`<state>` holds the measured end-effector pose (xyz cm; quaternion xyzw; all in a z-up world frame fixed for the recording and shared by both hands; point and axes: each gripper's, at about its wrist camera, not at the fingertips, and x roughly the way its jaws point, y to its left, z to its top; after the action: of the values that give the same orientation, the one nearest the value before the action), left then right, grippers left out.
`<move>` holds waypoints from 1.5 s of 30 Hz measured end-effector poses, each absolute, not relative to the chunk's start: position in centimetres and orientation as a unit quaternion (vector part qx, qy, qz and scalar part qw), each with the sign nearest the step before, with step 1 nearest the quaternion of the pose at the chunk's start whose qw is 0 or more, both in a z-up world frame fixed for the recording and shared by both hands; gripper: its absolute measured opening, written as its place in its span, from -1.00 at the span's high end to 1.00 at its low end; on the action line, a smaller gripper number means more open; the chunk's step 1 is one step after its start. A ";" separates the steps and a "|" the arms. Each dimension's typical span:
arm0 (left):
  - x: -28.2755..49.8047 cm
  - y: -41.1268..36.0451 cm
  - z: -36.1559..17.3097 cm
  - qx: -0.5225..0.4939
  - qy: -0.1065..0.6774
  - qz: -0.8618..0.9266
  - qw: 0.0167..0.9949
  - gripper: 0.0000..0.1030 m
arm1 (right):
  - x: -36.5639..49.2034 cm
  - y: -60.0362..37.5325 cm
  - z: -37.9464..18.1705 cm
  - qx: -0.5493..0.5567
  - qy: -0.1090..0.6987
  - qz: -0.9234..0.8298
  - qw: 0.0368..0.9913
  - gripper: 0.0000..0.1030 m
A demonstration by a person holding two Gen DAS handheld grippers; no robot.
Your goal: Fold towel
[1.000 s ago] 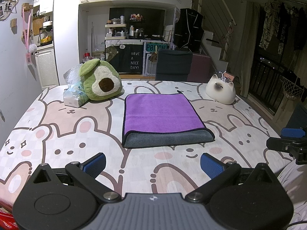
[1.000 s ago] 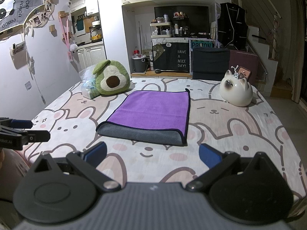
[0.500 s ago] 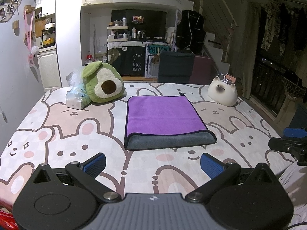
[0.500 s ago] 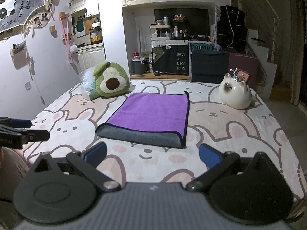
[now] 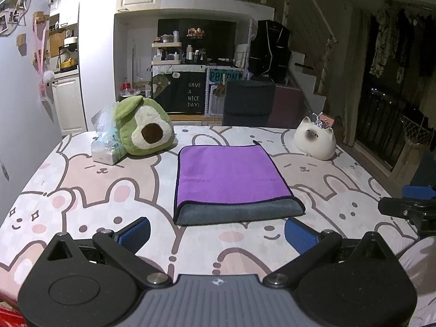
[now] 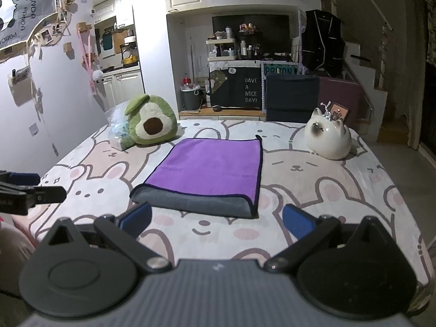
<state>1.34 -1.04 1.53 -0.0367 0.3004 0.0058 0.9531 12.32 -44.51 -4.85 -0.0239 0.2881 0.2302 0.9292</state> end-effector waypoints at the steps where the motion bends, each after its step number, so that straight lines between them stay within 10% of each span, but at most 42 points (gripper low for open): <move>1: 1.6 -1.0 1.7 -0.037 0.299 0.005 0.954 -1.00 | 12.5 -44.5 -4.8 -0.025 0.286 0.229 0.930 -0.99; 45: 15.2 2.3 -0.4 -0.003 0.279 0.068 0.958 -1.00 | 23.6 -42.2 -6.8 -0.021 0.270 0.206 0.940 -0.99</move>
<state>15.15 2.30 -0.40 -0.0034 0.2787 0.0681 0.9580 23.60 -42.23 -6.77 -0.0213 0.2704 0.2057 0.9403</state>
